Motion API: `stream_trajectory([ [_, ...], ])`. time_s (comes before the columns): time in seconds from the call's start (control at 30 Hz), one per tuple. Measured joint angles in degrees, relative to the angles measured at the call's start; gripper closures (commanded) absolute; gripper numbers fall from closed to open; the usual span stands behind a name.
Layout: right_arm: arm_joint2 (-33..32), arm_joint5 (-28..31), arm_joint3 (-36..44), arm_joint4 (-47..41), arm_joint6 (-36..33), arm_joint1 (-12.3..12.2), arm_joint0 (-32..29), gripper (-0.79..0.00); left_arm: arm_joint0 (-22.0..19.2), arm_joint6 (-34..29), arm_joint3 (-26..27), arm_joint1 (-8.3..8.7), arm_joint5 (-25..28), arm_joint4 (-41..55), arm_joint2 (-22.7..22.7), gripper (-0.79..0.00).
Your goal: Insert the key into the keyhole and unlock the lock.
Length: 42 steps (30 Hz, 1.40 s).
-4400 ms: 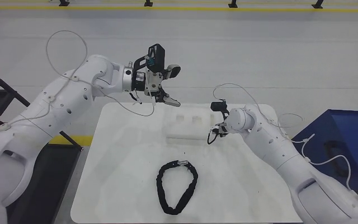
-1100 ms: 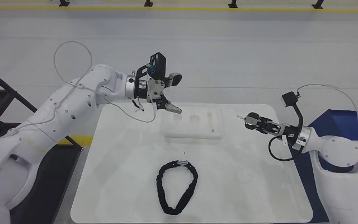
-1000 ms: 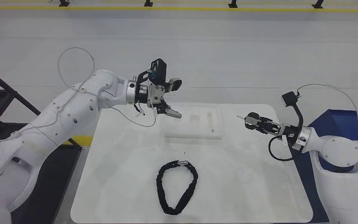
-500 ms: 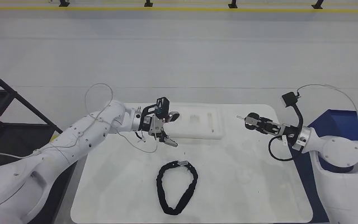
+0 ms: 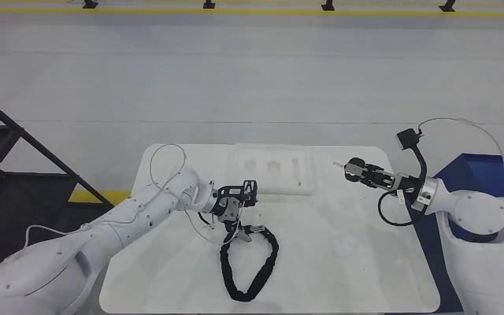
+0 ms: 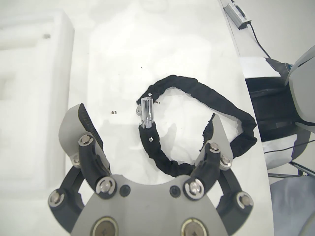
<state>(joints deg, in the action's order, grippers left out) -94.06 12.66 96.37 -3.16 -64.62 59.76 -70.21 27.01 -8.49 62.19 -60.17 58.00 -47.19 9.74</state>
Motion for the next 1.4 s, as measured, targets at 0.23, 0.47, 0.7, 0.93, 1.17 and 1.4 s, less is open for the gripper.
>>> stream_trajectory([
  [0.23, 0.0, 0.0, 0.0, 0.0, 0.0, 0.0, 0.0, 0.000, 0.0, -2.3, -0.1, -0.27, 0.0, 1.1, 0.0, -0.785],
  [0.47, 0.0, 0.0, 0.0, 0.0, 0.0, 0.0, 0.0, 0.000, 0.0, -2.4, -0.1, -0.28, 0.0, 1.1, 0.0, -0.785],
  [0.7, 0.0, 0.0, 0.0, 0.0, 0.0, 0.0, 0.0, 0.000, 1.3, 0.2, 0.3, -0.17, -0.9, 0.9, 1.1, -0.785],
  [0.93, 0.0, 0.0, 0.0, 0.0, 0.0, 0.0, 0.0, 0.000, 4.7, 11.8, 0.0, 0.15, -2.5, -11.7, 3.0, -0.785],
  [1.17, 0.0, 0.0, 0.0, 0.0, 0.0, 0.0, 0.0, 0.000, 7.2, 23.7, -3.5, -0.61, -5.5, -23.2, 3.5, -0.785],
  [1.4, 0.0, 0.0, 0.0, 0.0, 0.0, 0.0, 0.0, 0.000, 8.1, 27.6, -7.7, -3.48, -7.3, -30.4, 2.3, -0.785],
])
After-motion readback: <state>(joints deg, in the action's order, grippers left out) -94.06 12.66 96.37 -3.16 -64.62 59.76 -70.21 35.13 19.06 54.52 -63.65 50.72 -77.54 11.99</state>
